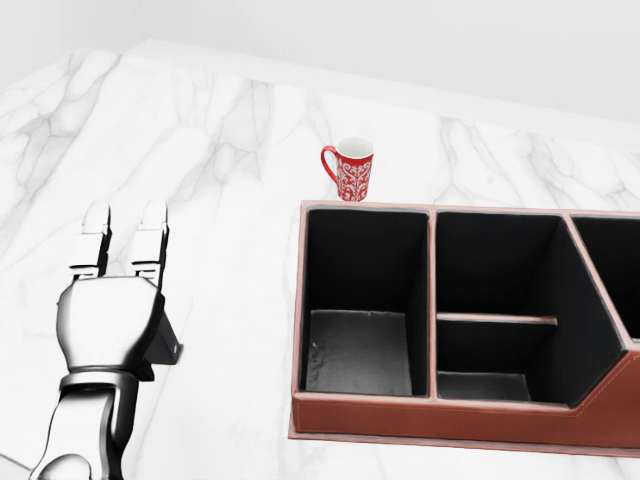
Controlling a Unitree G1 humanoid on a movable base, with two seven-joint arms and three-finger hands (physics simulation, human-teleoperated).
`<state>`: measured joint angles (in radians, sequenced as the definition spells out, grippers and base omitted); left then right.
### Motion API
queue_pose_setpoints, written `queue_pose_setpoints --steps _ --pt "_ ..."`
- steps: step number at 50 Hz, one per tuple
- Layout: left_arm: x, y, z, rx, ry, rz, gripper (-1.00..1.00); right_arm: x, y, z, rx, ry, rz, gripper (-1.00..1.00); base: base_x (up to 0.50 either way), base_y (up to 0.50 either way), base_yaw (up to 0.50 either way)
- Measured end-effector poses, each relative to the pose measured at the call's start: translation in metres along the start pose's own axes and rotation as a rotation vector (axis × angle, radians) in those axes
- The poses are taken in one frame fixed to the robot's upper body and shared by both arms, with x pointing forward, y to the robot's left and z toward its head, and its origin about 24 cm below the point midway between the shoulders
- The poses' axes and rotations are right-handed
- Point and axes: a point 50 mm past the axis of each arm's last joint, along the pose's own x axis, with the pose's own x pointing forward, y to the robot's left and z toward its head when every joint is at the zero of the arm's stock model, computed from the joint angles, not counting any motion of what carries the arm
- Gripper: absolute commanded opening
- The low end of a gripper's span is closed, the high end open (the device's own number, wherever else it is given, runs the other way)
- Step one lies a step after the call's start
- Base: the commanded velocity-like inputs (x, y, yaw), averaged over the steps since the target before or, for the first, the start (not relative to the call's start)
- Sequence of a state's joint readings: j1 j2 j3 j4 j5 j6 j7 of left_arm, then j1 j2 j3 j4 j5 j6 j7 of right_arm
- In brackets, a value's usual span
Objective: Pick up the book and place it in the left compartment of the caddy.
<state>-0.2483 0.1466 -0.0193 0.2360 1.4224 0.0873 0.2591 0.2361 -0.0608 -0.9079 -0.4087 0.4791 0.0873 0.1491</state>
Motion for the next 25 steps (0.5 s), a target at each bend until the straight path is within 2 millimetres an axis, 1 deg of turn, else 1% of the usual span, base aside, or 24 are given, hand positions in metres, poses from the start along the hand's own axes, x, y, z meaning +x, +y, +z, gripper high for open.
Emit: queue_pose_setpoints --steps 16,25 --pt "0.011 -0.009 -0.013 0.012 0.026 -0.037 1.0 0.0 0.0 -0.003 -0.002 0.012 0.0 1.0 0.0 0.0 0.0" --pt "0.021 -0.004 -0.017 0.044 0.024 -0.054 1.0 0.0 0.0 -0.005 -0.002 0.02 0.0 1.0 0.0 0.0 0.0"
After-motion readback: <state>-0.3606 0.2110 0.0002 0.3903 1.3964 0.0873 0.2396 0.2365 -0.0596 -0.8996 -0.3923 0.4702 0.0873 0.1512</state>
